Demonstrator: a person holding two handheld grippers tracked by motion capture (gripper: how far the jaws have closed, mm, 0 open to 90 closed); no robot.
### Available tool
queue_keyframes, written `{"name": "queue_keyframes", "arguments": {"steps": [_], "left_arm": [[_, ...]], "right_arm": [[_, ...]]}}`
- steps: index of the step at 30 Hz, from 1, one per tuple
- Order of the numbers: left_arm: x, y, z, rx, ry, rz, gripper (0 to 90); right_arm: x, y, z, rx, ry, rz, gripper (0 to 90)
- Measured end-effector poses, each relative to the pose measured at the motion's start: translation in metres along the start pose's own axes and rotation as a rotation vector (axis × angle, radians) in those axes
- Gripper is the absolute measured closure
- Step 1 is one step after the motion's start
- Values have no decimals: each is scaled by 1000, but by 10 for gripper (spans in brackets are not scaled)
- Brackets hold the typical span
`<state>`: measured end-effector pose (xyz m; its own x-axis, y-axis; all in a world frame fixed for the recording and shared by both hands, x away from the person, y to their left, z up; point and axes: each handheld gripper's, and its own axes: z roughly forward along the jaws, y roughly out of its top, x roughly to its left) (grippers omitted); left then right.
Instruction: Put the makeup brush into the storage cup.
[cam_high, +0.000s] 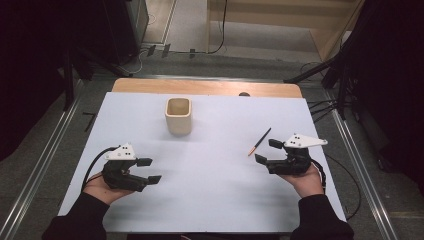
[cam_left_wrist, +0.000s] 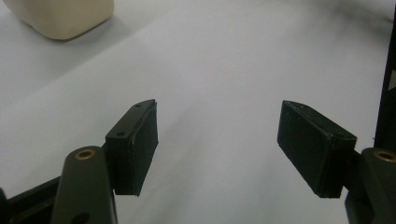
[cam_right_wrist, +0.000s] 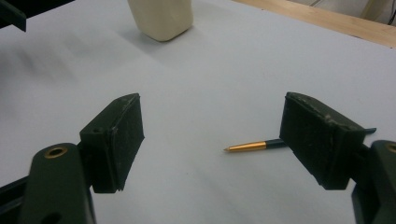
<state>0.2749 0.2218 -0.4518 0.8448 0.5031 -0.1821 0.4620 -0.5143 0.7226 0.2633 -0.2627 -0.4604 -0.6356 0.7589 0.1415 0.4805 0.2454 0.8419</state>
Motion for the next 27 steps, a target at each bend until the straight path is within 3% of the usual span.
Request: {"name": "queue_keyframes", "arguments": {"steps": [27], "left_arm": [[1, 0, 2, 13, -7, 1, 292]], "right_arm": [[-22, 12, 22, 11, -68, 35, 222]]}}
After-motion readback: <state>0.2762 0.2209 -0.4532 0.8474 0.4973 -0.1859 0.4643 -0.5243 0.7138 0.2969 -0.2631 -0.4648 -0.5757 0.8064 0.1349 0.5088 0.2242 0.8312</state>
